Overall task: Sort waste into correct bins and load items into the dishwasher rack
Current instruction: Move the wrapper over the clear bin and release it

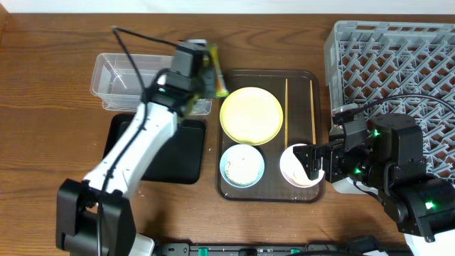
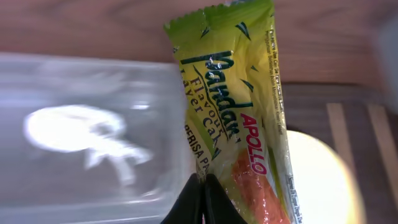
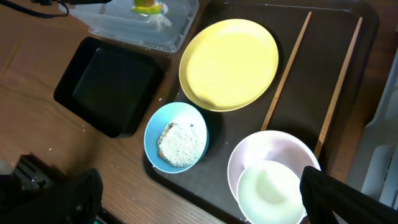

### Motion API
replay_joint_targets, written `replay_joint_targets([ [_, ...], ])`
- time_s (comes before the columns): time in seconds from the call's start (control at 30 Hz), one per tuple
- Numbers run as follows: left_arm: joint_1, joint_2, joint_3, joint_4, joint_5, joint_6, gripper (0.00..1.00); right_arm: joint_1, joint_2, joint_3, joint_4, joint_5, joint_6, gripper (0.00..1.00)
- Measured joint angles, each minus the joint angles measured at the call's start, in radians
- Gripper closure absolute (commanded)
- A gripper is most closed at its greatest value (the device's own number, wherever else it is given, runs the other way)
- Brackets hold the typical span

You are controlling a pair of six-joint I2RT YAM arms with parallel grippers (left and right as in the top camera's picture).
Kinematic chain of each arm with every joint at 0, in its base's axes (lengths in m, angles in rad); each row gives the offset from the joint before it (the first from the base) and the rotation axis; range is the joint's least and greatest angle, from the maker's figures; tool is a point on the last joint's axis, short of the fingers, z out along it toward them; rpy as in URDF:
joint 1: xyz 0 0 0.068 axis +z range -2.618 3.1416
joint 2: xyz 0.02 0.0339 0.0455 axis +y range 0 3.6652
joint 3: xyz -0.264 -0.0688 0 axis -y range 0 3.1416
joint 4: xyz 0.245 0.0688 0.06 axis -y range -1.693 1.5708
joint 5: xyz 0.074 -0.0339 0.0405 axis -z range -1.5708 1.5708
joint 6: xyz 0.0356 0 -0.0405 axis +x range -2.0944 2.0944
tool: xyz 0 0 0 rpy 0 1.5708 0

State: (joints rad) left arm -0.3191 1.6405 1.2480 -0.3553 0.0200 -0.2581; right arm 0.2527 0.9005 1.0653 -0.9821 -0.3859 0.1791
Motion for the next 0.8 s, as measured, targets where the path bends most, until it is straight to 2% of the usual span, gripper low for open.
replay_joint_targets([
  [0.03, 0.026, 0.008, 0.0, -0.005, -0.007, -0.002, 0.94, 0.0, 0.0, 0.0, 0.0, 0.0, 0.0, 0.01],
  [0.07, 0.044, 0.013, 0.0, -0.007, -0.013, -0.004, 0.9, 0.0, 0.0, 0.0, 0.0, 0.0, 0.0, 0.01],
  [0.13, 0.075, 0.016, 0.0, -0.013, -0.024, -0.005, 0.59, 0.0, 0.0, 0.0, 0.0, 0.0, 0.0, 0.01],
  [0.2, 0.085, 0.016, 0.0, -0.024, -0.027, -0.008, 0.41, 0.0, 0.0, 0.0, -0.001, 0.0, 0.0, 0.01],
  [0.27, 0.081, 0.016, 0.0, -0.056, -0.026, -0.007, 0.37, 0.0, 0.0, 0.0, 0.0, 0.0, 0.0, 0.01],
  [0.57, 0.007, -0.041, 0.0, -0.161, -0.027, -0.009, 0.38, 0.0, 0.0, 0.0, 0.0, 0.0, 0.0, 0.01],
  [0.63, -0.009, -0.089, 0.0, -0.156, -0.029, -0.002, 0.66, 0.0, 0.0, 0.0, -0.001, 0.0, 0.0, 0.01],
  [0.67, -0.015, -0.121, 0.0, -0.147, -0.035, 0.008, 0.75, 0.0, 0.0, 0.0, -0.001, 0.0, 0.0, 0.01],
  [0.73, -0.018, -0.168, 0.0, -0.119, -0.048, 0.032, 0.85, 0.0, 0.0, 0.0, -0.001, 0.0, 0.0, 0.01],
  [0.8, -0.011, -0.192, 0.0, -0.086, -0.058, 0.071, 0.9, 0.0, 0.0, 0.0, -0.001, 0.0, 0.0, 0.01],
])
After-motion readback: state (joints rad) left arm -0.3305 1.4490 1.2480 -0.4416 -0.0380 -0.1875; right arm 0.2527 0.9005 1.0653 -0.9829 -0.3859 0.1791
